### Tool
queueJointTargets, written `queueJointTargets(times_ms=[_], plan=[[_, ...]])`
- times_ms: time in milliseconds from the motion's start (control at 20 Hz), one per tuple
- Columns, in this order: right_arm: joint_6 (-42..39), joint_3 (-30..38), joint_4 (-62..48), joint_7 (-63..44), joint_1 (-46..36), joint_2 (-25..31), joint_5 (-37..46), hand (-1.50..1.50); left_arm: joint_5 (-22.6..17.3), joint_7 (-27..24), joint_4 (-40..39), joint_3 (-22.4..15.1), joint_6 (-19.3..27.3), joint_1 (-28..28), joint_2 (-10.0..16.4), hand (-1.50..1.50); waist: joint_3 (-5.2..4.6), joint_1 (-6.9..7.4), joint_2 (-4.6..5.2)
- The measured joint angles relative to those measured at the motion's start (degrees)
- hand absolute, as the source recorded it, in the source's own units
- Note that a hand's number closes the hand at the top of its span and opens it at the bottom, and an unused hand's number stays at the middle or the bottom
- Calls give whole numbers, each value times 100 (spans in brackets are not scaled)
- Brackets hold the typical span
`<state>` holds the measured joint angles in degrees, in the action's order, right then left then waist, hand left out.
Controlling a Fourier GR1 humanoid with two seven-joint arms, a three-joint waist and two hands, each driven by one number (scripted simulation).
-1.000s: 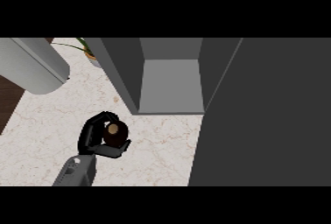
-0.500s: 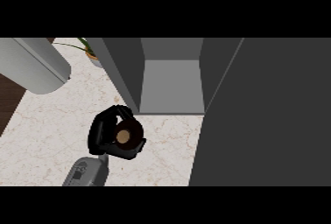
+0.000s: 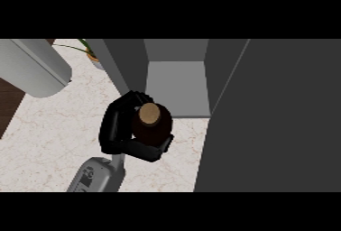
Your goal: Pick up the wine, place it into the cabinet and close the cabinet
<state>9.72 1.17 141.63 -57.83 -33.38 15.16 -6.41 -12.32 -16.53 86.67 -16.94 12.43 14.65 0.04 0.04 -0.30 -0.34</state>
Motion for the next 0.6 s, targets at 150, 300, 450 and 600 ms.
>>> queueJointTargets(times_ms=[150,300,450,600], plan=[[-30,62,3,-25,-34,46,-31,-150,81,625,292,-186,562,397,-1,150,0,-18,0],[-26,-66,17,-43,25,11,-29,-150,83,1110,229,-200,1028,996,-2,150,-1,-50,5],[-73,66,20,-37,46,71,-62,-150,64,1524,132,-91,1283,1420,-3,150,-1,-50,11],[-132,170,-1,18,79,75,-101,-150,40,1535,-126,79,1290,1677,-3,150,-2,-44,20]])
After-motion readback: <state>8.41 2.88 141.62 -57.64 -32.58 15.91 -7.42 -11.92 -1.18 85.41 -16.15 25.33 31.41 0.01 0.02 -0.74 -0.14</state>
